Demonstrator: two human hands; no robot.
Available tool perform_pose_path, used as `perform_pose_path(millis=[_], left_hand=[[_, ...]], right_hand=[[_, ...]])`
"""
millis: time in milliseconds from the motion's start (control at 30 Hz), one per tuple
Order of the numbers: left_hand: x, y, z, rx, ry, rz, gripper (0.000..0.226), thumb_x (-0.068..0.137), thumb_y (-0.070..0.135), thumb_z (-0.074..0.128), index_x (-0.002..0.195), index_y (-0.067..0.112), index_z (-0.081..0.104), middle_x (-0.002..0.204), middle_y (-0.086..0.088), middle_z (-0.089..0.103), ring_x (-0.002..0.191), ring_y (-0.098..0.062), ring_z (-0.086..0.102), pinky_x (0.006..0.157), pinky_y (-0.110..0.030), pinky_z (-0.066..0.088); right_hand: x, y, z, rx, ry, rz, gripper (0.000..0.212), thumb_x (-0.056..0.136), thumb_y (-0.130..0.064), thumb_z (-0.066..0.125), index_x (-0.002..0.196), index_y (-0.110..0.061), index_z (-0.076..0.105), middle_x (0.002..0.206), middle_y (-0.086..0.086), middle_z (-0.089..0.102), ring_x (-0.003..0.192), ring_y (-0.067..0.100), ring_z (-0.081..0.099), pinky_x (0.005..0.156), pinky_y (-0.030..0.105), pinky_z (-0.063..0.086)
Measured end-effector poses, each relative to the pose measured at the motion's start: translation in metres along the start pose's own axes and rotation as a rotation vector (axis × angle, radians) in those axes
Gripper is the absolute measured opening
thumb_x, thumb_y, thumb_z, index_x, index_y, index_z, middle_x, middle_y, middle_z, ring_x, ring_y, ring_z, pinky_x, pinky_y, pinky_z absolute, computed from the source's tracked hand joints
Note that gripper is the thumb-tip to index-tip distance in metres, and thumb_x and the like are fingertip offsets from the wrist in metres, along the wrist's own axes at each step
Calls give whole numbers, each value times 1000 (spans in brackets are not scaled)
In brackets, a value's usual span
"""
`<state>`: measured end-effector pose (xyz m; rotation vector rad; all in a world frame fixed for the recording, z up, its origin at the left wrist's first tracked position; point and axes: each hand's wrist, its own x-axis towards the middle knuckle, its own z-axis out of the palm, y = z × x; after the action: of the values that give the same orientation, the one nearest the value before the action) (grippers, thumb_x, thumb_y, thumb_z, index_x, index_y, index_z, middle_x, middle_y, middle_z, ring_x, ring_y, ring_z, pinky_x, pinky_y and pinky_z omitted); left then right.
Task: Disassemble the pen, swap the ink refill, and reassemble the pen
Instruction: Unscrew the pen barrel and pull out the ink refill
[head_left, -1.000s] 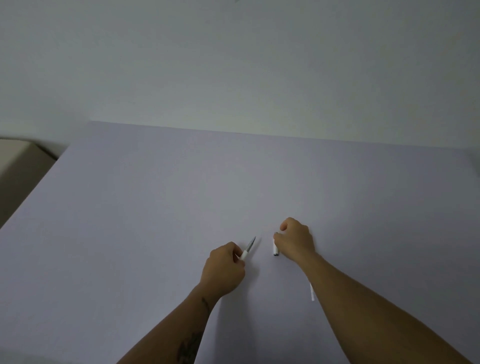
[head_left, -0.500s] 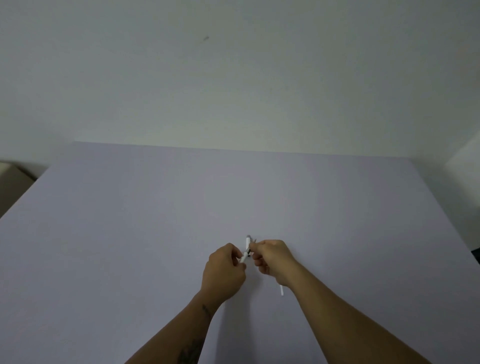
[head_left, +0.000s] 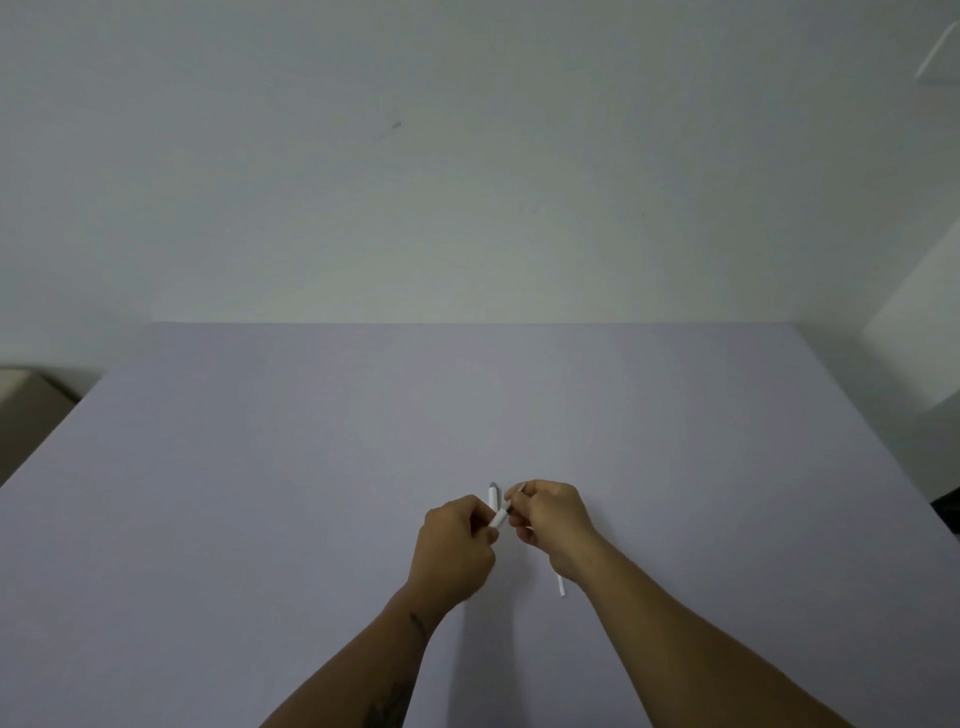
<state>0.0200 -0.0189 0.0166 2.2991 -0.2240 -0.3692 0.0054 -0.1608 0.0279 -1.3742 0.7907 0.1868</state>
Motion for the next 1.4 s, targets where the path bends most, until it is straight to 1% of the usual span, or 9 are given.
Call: perform_pose_path(millis=[133, 300, 567, 700, 833, 1067, 1167, 1233, 1400], left_hand=[[-2, -13, -11, 10, 19, -2, 16, 84, 11, 67, 76, 25, 64, 66, 8, 63, 58, -9, 57, 55, -20, 49], [5, -32, -33, -1, 21, -17, 21, 81, 12, 68, 73, 31, 62, 66, 8, 64, 59, -10, 59, 56, -23, 51], [16, -50, -62, -252, -20, -47, 21, 80, 8, 73, 71, 27, 71, 67, 4, 66, 54, -8, 55, 52, -19, 47], [11, -64, -73, -377, -116, -80, 10, 80, 8, 73, 79, 17, 76, 68, 1, 66, 60, -13, 56, 60, -26, 49], [13, -69, -85, -359, -143, -74, 6, 80, 8, 74, 85, 11, 75, 70, -2, 65, 64, -16, 59, 65, -30, 53], [20, -61, -89, -309, -205, -51, 7, 81, 7, 73, 87, 10, 75, 72, -2, 65, 61, -13, 59, 50, -15, 50], [23, -62, -86, -277, -219, -37, 6, 80, 8, 72, 83, 13, 74, 76, -5, 67, 70, -19, 62, 67, -32, 59], [22, -60, -81, -269, -234, -32, 6, 81, 8, 72, 81, 14, 73, 77, -6, 68, 74, -22, 64, 78, -42, 61], [24, -57, -85, -253, -252, -13, 9, 79, 8, 71, 76, 17, 71, 72, -4, 66, 71, -22, 63, 78, -47, 61]], right_hand=[[-1, 0, 10, 83, -88, 75, 18, 94, 0, 57, 94, -2, 75, 85, 12, 68, 72, 19, 60, 62, 28, 56], [-5, -1, 36, 13, -60, 120, 16, 91, -22, 68, 90, -7, 70, 77, 7, 65, 70, 19, 60, 62, 30, 54], [-6, -9, 72, 43, 26, 0, 15, 96, -10, 59, 90, -5, 72, 85, 8, 70, 77, 18, 65, 67, 30, 56], [-16, -5, 81, -10, -7, -10, 27, 100, -5, 50, 92, -12, 75, 94, 7, 72, 88, 18, 67, 69, 28, 56], [-23, -1, 90, -69, -13, -7, 13, 95, -15, 61, 97, -15, 74, 95, 5, 72, 84, 18, 65, 66, 29, 54], [-24, -9, 92, -166, 71, -50, 17, 95, -11, 59, 87, -14, 74, 89, 3, 72, 80, 15, 64, 63, 25, 52], [-27, -12, 90, -184, 31, -39, 26, 96, -5, 53, 87, -17, 75, 92, 3, 72, 81, 14, 63, 64, 25, 52], [-28, -12, 86, -197, 24, -42, 21, 95, -8, 56, 92, -18, 74, 94, 3, 72, 83, 15, 64, 65, 26, 53], [-25, -15, 86, -211, 41, -59, 11, 91, -19, 66, 97, -10, 71, 93, 5, 73, 79, 15, 65, 64, 26, 52]])
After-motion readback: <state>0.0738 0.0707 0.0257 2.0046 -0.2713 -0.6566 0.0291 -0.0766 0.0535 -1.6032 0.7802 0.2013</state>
